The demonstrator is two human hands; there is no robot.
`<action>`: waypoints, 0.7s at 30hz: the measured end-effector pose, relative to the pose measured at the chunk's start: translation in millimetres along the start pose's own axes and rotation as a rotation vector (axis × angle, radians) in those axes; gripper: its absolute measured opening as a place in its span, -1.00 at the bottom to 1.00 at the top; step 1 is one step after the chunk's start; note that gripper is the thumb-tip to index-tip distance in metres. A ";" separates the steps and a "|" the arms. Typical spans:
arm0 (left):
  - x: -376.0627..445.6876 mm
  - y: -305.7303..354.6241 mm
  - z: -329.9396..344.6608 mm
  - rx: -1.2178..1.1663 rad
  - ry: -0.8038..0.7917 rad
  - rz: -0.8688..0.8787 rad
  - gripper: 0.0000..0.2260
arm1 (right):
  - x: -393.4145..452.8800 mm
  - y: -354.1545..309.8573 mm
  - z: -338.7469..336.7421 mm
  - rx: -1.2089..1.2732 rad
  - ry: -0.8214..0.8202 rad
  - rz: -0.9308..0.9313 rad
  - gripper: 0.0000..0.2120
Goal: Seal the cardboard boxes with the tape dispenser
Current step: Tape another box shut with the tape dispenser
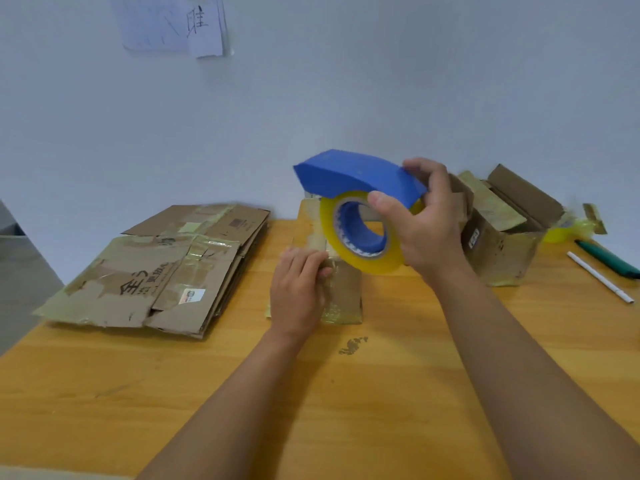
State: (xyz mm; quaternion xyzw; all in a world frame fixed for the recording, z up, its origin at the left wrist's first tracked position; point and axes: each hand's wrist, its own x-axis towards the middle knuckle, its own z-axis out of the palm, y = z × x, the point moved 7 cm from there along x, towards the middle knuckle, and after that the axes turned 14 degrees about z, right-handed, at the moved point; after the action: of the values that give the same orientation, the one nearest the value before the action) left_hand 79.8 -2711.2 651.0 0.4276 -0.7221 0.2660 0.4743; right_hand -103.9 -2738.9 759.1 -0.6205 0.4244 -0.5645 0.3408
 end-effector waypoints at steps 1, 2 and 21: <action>0.5 0.2 -0.5 -0.010 -0.003 0.001 -0.93 | 2.0 1.3 10.0 -0.039 -0.049 0.003 -0.51; 0.8 0.4 -1.0 -0.024 -0.006 0.003 -0.93 | 2.5 4.0 17.9 -0.078 -0.095 0.004 -0.52; 2.4 -7.7 -5.2 -0.274 -0.141 -0.219 -0.77 | 27.6 24.3 2.1 0.021 -0.081 0.076 -0.62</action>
State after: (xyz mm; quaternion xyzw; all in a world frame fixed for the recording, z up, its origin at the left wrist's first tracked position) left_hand 88.5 -2711.7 655.2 0.4526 -0.7323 0.0811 0.5023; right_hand -105.1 -2774.1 748.4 -0.6227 0.4276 -0.5302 0.3852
